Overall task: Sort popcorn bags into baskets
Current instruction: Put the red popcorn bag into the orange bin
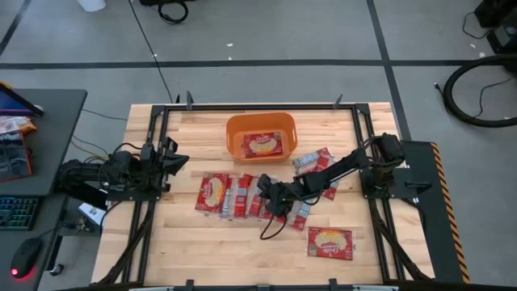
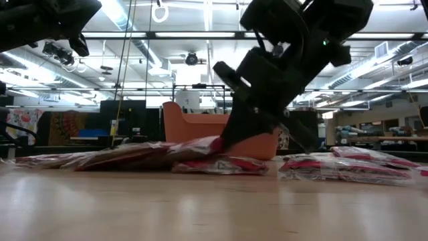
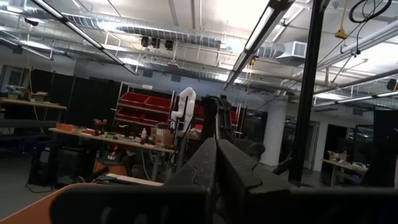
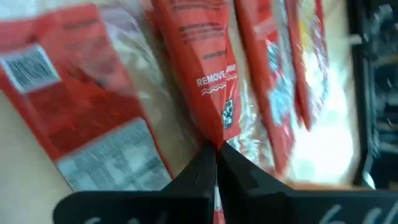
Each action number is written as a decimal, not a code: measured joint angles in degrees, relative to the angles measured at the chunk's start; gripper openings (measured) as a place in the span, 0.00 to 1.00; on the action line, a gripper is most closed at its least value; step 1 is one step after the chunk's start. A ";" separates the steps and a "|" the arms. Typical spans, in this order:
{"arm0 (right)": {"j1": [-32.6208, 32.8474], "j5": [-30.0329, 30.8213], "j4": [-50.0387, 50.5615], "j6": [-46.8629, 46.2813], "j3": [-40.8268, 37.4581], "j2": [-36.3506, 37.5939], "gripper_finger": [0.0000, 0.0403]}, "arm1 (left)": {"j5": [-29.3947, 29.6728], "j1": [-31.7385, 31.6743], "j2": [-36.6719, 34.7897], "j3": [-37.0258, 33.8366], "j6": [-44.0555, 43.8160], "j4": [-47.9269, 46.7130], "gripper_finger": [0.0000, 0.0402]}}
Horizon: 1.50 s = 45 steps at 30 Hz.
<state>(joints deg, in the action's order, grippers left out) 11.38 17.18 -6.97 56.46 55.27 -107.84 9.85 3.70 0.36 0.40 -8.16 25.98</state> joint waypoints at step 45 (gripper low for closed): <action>-21.28 17.57 26.25 -50.51 16.52 1.34 0.11 | 0.26 0.02 0.50 0.00 1.14 0.79 0.04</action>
<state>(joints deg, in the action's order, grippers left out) -9.91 34.75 19.27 5.96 71.79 -106.50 10.11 3.73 0.86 0.40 -7.03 26.77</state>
